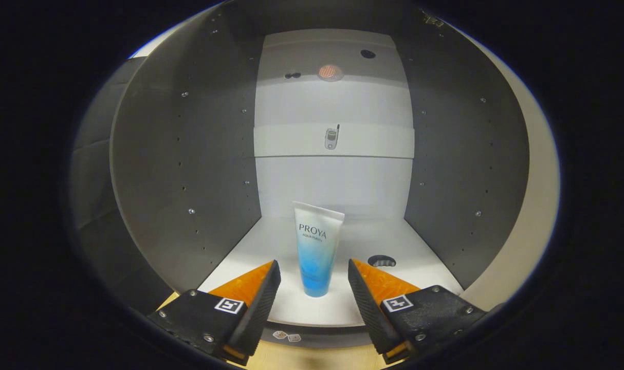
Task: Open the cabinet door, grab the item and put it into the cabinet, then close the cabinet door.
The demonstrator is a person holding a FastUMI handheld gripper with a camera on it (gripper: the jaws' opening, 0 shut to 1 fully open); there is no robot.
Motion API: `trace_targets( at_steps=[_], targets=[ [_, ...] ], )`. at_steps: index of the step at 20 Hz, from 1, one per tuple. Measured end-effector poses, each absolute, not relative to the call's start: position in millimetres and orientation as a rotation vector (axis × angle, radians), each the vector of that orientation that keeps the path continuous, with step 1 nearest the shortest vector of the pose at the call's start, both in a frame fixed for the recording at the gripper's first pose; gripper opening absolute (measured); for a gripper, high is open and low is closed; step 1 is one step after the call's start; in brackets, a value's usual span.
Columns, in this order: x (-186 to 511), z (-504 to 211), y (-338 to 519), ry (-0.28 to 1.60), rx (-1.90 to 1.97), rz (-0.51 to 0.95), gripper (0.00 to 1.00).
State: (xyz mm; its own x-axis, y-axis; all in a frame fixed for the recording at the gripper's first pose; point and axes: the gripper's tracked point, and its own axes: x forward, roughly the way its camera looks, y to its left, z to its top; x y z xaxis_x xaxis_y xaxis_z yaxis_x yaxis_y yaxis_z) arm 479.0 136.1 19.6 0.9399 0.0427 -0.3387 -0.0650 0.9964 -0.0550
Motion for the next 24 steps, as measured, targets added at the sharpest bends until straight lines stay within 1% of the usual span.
trace_targets(
  at_steps=[5, 6, 10, 16, 24],
  targets=[
    [460.2, 31.2, 132.3, 0.294, -0.071, 0.035, 0.93],
    [453.6, 35.5, 132.5, 0.280, -0.070, 0.039, 0.93],
    [414.5, 54.6, 135.9, 0.218, -0.068, 0.060, 0.93],
    [335.7, 97.2, 145.3, 0.102, -0.066, 0.089, 0.93],
    [233.2, 109.2, 151.8, 0.050, -0.023, 0.102, 0.93]
  ],
)
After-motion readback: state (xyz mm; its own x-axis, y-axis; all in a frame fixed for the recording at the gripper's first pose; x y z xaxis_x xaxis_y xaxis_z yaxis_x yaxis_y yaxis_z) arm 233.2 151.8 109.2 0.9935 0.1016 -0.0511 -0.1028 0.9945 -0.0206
